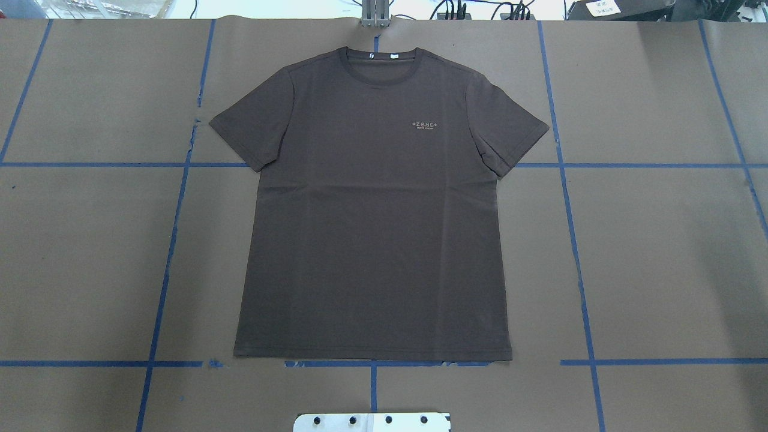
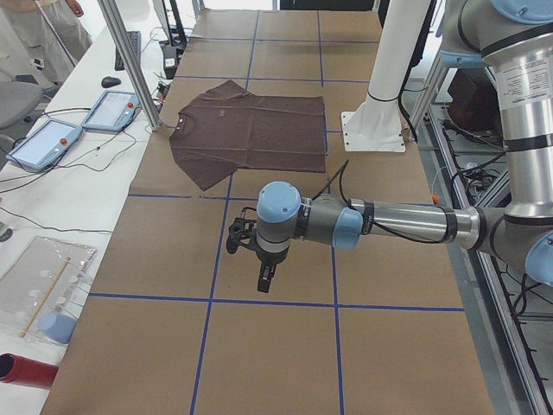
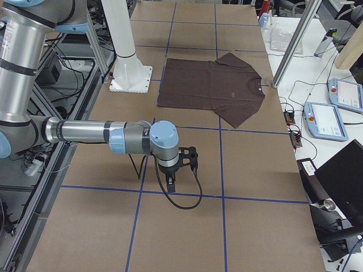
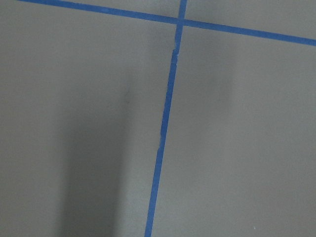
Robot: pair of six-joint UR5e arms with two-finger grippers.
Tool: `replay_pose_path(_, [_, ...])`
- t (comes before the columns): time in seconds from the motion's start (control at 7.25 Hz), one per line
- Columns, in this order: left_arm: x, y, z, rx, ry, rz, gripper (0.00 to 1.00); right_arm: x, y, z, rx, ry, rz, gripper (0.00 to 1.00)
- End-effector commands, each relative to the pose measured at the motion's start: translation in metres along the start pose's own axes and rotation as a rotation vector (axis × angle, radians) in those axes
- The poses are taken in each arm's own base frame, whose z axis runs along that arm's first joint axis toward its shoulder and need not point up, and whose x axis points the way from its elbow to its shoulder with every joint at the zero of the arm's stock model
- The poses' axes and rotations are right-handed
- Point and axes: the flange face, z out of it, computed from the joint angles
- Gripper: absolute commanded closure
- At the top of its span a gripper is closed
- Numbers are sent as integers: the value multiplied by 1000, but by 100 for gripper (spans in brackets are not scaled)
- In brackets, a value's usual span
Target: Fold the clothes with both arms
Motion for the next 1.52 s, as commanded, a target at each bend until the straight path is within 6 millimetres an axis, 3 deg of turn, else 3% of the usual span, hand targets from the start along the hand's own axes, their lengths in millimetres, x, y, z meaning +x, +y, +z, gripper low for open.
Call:
replay_pose_path(0.0, [1,-1,1,-1,-1,4,0,-1,-2,-1,3,0,-2,0])
replay_pose_path(0.28, [0,-3,-1,6,-33,14,0,-2,-5,0,3,-3,4,0])
replay_pose_path(0.41, [14,-20,-15,43,-39,50,0,-18,-36,-17,64,-14,-57,0])
replay_pose_path(0.69, [47,-75,-51,143,-39,139,0,-37,-81,-42,198,-9,-182,0])
replay_pose_path(0.83, [74,-134,-82,261,-44,236,0,-30,-84,-34,201,-16,-188,0])
replay_pose_path(0.97, [78,-149,-84,313,-40,286,0,-34,-96,-34,215,-64,-188,0])
replay_pose_path(1.24, [83,-151,-87,340,-30,288,0,-55,-149,-45,259,-134,-204,0])
replay_pose_path(1.38, [85,-151,-89,345,-30,294,0,-98,-192,-48,259,-162,-145,0])
